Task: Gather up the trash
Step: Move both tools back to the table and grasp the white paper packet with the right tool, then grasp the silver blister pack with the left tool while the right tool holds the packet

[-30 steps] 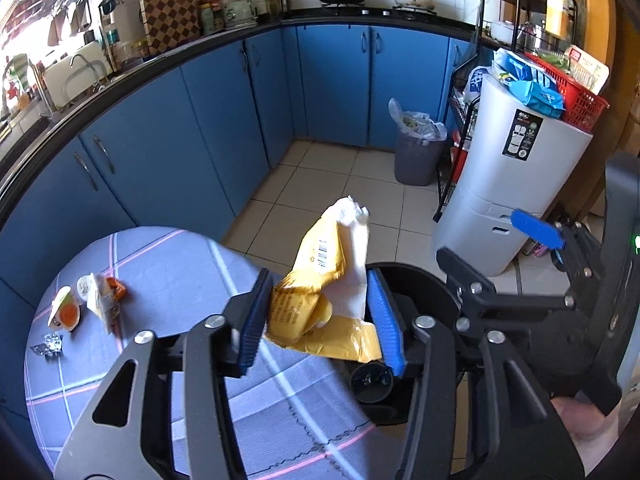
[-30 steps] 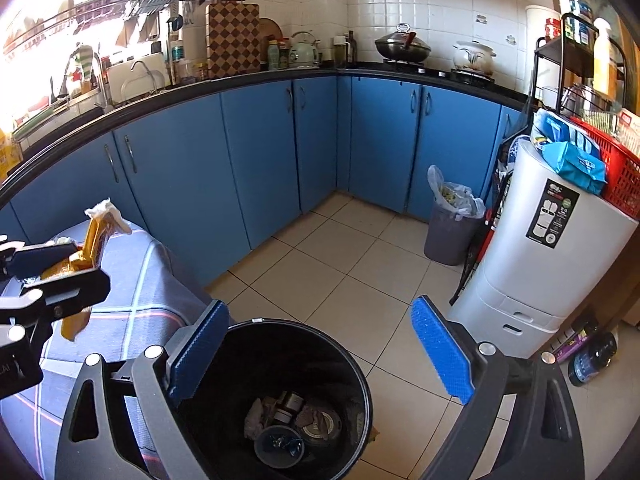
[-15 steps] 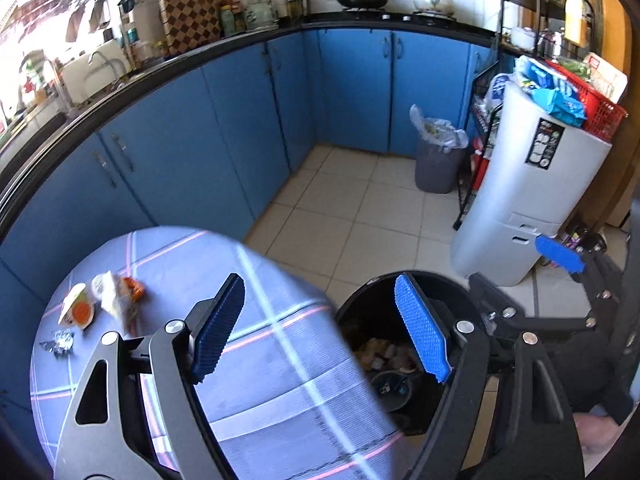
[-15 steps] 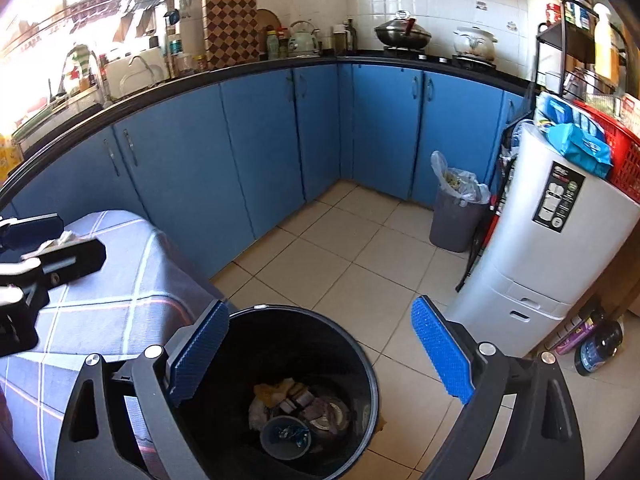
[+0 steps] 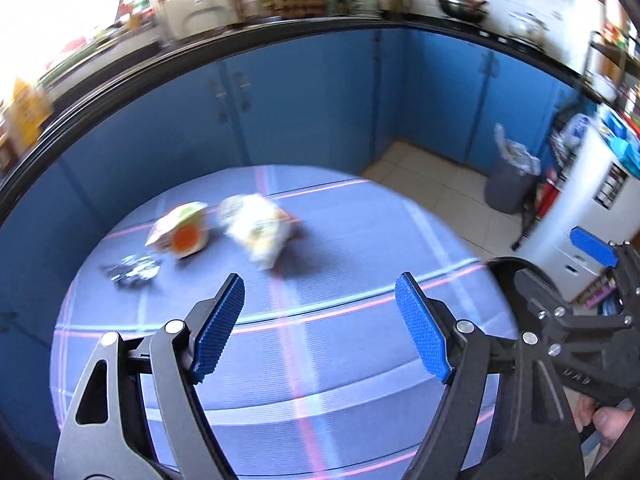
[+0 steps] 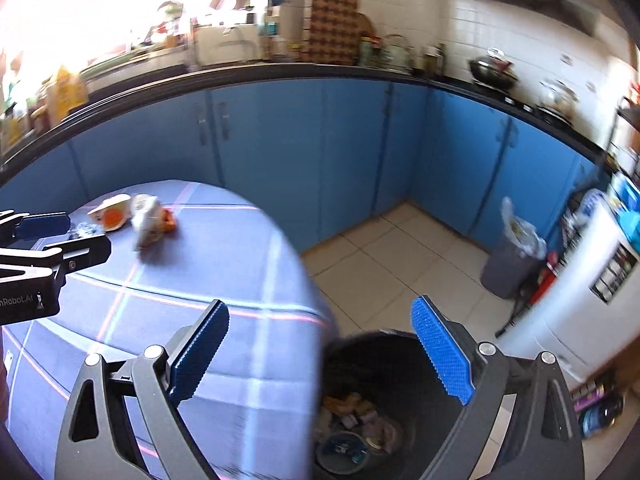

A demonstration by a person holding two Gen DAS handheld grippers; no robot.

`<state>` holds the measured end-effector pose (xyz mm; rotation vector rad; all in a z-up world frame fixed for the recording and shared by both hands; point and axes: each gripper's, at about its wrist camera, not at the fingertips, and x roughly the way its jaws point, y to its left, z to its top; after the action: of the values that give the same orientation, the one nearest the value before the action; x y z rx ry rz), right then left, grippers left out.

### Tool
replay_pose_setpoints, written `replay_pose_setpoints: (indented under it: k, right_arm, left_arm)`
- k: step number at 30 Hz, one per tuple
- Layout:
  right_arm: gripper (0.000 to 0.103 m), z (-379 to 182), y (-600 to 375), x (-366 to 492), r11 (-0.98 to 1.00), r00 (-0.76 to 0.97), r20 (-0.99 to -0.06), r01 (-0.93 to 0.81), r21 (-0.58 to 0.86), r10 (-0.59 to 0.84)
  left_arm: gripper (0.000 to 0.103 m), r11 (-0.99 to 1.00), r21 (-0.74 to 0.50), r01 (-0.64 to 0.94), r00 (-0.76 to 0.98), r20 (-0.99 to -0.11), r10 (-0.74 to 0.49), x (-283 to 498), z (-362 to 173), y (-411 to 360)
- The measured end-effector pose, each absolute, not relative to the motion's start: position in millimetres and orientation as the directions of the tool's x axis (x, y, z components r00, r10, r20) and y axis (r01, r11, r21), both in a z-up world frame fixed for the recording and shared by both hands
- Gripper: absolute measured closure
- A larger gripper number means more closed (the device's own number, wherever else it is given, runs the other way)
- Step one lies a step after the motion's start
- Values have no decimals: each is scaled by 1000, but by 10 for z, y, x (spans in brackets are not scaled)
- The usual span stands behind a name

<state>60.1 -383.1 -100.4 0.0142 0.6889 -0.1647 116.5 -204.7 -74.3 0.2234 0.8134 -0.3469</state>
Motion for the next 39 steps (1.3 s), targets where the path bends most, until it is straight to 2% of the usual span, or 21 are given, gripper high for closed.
replay_pose_setpoints:
  k: [10,19,20,22,23,24,25,26,28,34,39]
  right_arm:
    - [13,-1107,-2941,1407,1000,742,-670,-6,-30,-15]
    - [15,-1298,-2287,2154,993,727,-687,-78,-85,-1]
    - [20,-1304,-2239,2201,993,727,-687,-83,-89,-1]
    - [71,-1357,-2154,2289,989,717,-697,-97,-113,-10]
    - [79,-1397,-2127,2324,987,699,-716,-112,-115,-4]
    - [87,-1418,-2118,2326,986,689,-725,-124,-108,7]
    - [90,-1435,-2113,2313,986,685,-728,-133,-103,17]
    - [91,-1440,-2121,2293,986,685,-728,-137,-99,23]
    - [93,-1403,-2167,2218,988,689,-723,-137,-65,48]
    - [93,-1231,-2323,1973,993,705,-708,-109,-43,47]
    - [93,-1166,-2451,1715,995,707,-707,-82,-65,12]
  left_arm:
    - [26,983,37,181,643,-760,-90,1768,-970,-715]
    - [26,989,35,142,626,-778,-62,2445,-1195,-286]
    - [26,989,33,143,620,-782,-64,2516,-1236,-275]
    - [26,989,33,145,610,-790,-64,2601,-1306,-263]
    - [26,989,32,146,601,-796,-63,2638,-1355,-252]
    - [29,989,29,148,594,-802,-65,2670,-1389,-236]
    - [38,989,26,147,588,-806,-66,2689,-1425,-221]
    - [43,990,27,139,580,-812,-59,2696,-1466,-195]
    - [71,992,7,126,571,-818,-67,2678,-1502,-124]
    - [90,994,-44,101,577,-811,-94,2450,-1406,-2]
    - [91,990,-49,130,592,-797,-117,2167,-1245,-87]
